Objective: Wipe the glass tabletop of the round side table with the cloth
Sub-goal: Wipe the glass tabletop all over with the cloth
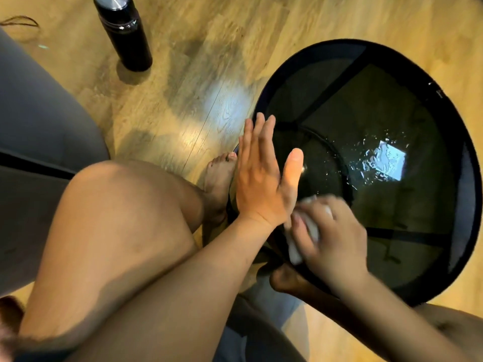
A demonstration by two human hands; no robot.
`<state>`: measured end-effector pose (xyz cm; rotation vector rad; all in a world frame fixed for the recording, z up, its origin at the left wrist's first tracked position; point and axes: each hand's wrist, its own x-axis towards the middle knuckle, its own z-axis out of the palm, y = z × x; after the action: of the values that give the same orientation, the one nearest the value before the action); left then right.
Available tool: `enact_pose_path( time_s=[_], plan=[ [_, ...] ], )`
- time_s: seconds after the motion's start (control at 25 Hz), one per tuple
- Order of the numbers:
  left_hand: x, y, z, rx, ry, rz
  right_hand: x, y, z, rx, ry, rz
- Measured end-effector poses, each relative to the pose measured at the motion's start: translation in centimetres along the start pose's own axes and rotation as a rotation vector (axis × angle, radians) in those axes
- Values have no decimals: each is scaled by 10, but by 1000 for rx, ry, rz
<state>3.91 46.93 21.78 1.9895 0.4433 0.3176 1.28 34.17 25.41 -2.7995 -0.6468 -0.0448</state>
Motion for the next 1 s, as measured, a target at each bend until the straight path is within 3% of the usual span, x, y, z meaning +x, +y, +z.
enact_pose_path(
  time_s=[0.16, 0.24, 0.32, 0.4, 0.52, 0.64, 0.8, 0.88, 1.0],
  plan=[
    [0, -1, -1, 47, -23, 3, 176, -10, 37, -11, 139, 113],
    [0, 6, -4, 37, -1, 17, 217, -13, 39, 39, 152, 206],
    [0, 20, -8, -161, 33, -33, 189, -18, 35, 96, 145, 203],
    [1, 33, -12, -374, 23, -113, 104, -16, 24, 141, 66, 128],
    [-2, 14, -5, -25, 30, -6, -34, -2, -8, 121, -59, 134],
    [-2, -1, 2, 65, 14, 5, -58, 14, -10, 52, -66, 116],
    [-2, -3, 3, 82, 40, 41, 68, 7, 16, 23, 100, 53],
    [-1, -3, 2, 107, 28, 54, 154, 15, 28, 1, 204, 115],
    [-2, -2, 3, 103, 17, 44, 252, 25, 31, -42, 185, 263]
  ],
)
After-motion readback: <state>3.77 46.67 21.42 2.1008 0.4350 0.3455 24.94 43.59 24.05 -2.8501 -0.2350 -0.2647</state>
